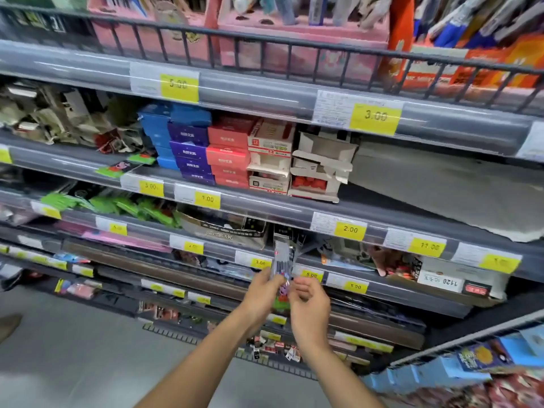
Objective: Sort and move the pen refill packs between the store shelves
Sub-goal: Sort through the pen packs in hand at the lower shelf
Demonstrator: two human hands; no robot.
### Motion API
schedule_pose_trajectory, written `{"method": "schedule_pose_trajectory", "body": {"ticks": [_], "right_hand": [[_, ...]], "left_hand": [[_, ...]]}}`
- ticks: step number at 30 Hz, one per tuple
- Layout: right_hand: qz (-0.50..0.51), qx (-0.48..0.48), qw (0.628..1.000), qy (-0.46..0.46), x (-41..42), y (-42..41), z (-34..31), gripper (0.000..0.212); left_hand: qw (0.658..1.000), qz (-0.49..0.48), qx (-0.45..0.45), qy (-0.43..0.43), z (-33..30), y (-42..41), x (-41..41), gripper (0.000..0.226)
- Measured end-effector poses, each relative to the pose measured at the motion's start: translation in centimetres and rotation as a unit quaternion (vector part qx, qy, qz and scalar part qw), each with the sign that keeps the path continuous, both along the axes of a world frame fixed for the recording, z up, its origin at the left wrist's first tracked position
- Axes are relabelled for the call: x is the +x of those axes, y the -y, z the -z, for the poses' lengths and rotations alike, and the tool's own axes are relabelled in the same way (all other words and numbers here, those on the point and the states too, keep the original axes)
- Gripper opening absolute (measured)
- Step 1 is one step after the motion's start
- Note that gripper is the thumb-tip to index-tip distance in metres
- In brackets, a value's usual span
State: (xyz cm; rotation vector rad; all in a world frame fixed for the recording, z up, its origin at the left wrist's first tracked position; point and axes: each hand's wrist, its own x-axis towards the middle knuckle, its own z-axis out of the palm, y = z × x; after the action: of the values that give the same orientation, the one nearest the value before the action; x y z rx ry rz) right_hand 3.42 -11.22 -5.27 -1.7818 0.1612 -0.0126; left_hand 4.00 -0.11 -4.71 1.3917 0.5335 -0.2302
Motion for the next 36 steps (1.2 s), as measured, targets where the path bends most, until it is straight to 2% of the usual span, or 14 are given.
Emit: {"method": "schedule_pose_trajectory", "body": {"ticks": [2,4,6,10,14,20,23,25,27,29,32,34,36], "right_hand": [[-0.031,-0.016,0.999,0.006,-0.7,-0.6,0.6,0.022],[-0.061,-0.018,0.998,0.009,-1.7,-1.7,0.7,0.020],[-0.075,-0.003,0.997,0.001,-3.1,-3.5,0.8,0.018],[-0.044,0.046,0.998,0.009,-6.0,-8.8,0.4,0.010],[-0.064,0.091,0.994,0.019,-7.3,-15.8,-1.9,0.022],[-0.138,0.046,0.989,0.041,-7.0,-26.6,-7.5,0.019],[-0.130,-0.046,0.983,0.123,-5.9,-30.1,-10.2,0.010],[-0.084,-0.139,0.963,0.214,-4.6,-31.7,-12.2,0.013],[-0.021,-0.231,0.921,0.314,-2.8,-32.5,-14.1,0.029],[-0.001,-0.330,0.863,0.382,-0.7,-32.7,-15.4,0.046],[-0.036,-0.489,0.800,0.346,2.1,-33.0,-16.1,0.064],[-0.055,-0.549,0.775,0.309,3.1,-33.4,-15.8,0.061],[-0.063,-0.563,0.764,0.308,3.6,-33.7,-15.6,0.052]], "left_hand": [[0.999,-0.010,-0.041,0.004,-0.3,-1.1,-1.6,0.013],[0.997,-0.012,-0.076,0.011,-0.9,-3.1,-3.2,0.020],[0.997,0.010,-0.071,0.019,-1.1,-5.6,-4.8,0.028],[0.997,0.040,-0.047,0.046,-1.7,-10.7,-8.0,0.027],[0.995,0.017,-0.051,0.084,-3.2,-16.8,-11.2,0.032],[0.987,-0.029,-0.078,0.134,-7.2,-27.2,-13.1,0.028],[0.981,-0.047,-0.106,0.157,-9.3,-30.8,-12.4,0.030],[0.978,-0.041,-0.128,0.156,-10.6,-32.9,-11.8,0.037],[0.979,-0.027,-0.145,0.142,-11.3,-34.4,-11.2,0.041],[0.976,-0.014,-0.169,0.136,-11.9,-35.2,-10.8,0.037],[0.975,-0.004,-0.184,0.126,-12.0,-35.7,-10.1,0.024],[0.976,0.007,-0.186,0.115,-12.0,-36.2,-9.9,0.022],[0.976,0.018,-0.185,0.109,-12.0,-36.8,-9.5,0.022]]}}
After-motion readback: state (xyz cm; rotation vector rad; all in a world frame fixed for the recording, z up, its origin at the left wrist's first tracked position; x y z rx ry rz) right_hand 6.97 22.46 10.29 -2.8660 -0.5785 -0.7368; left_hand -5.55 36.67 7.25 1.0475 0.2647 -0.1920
